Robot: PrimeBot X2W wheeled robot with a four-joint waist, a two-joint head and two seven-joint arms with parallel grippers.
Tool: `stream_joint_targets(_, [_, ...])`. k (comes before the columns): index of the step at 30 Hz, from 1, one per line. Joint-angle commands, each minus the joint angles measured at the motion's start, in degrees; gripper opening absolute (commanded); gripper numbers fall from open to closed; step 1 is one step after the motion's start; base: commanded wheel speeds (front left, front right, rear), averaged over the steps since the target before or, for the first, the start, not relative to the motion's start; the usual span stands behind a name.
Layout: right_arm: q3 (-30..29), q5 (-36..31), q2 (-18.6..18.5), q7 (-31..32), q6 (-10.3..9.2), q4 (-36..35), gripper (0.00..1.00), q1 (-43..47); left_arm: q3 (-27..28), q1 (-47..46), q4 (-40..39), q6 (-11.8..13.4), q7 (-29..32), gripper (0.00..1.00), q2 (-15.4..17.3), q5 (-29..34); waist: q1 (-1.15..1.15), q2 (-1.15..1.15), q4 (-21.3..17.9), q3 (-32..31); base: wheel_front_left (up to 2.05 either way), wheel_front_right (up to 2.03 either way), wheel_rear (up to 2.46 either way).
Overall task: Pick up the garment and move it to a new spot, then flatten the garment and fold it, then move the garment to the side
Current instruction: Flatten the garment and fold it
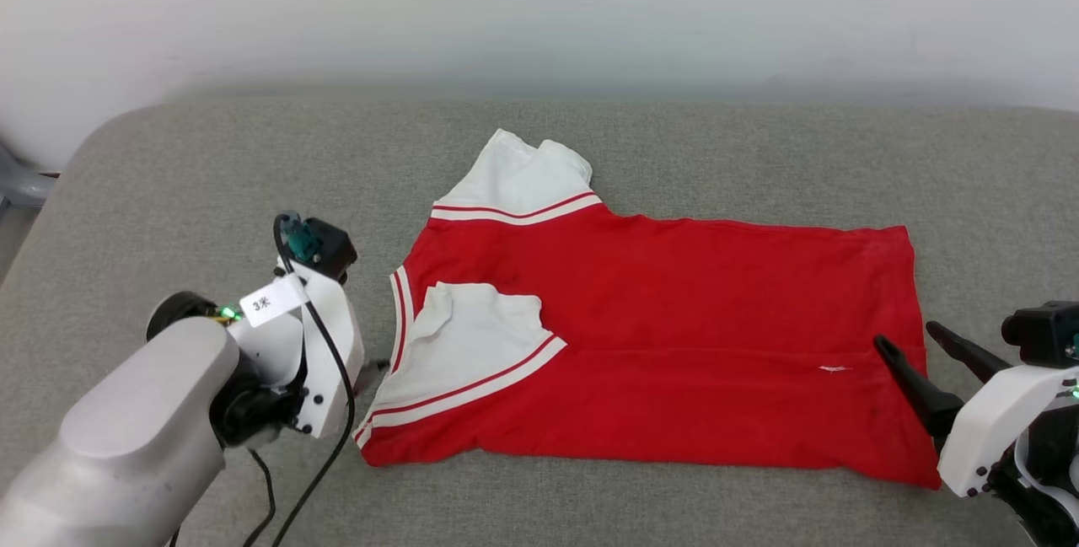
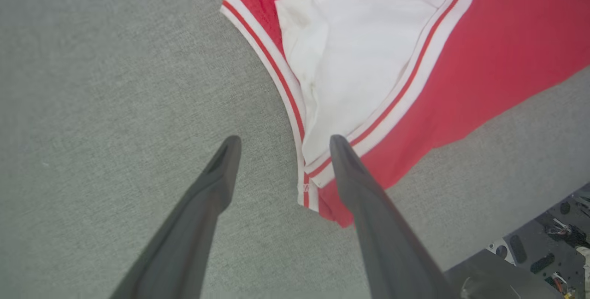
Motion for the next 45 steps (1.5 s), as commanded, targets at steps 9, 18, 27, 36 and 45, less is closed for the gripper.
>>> stream_joint_targets(9, [-1.8,-1.1,1.3,2.0,-0.05,-1.5,1.0,0.1,-1.3,4.8,-0.3,1.0,4.9,1.0,-0.5,-3.9,0.0,0.0,-1.6,2.1,0.0,0.0,0.0])
stream_joint_targets(18, [-1.7,-1.4,2.0,2.6,-0.05,-1.4,1.0,-1.0,-4.0,8.1,5.2,0.8,2.8,1.0,-2.4,-2.4,0.0,0.0,-2.4,3.1,0.0,0.0,0.0])
stream_joint_targets(27, [-0.3,-2.6,-1.6,3.9,-0.05,-2.9,1.0,-2.1,-4.7,7.2,3.3,0.1,-4.1,0.0,1.0,-0.3,0.0,0.0,-2.2,1.2,0.0,0.0,0.0])
stream_joint_targets(36, [1.6,-0.6,-9.0,13.4,-0.06,-7.8,1.0,-3.0,-4.5,8.0,-4.3,0.8,-7.2,0.0,4.9,1.4,0.0,0.0,-1.3,-0.4,0.0,0.0,0.0])
stream_joint_targets(45, [3.6,4.2,-12.0,28.9,-0.05,-9.7,1.0,-2.5,-4.9,8.4,-9.1,2.8,-7.2,0.0,5.8,2.5,0.0,0.0,-0.9,0.5,0.0,0.0,0.0])
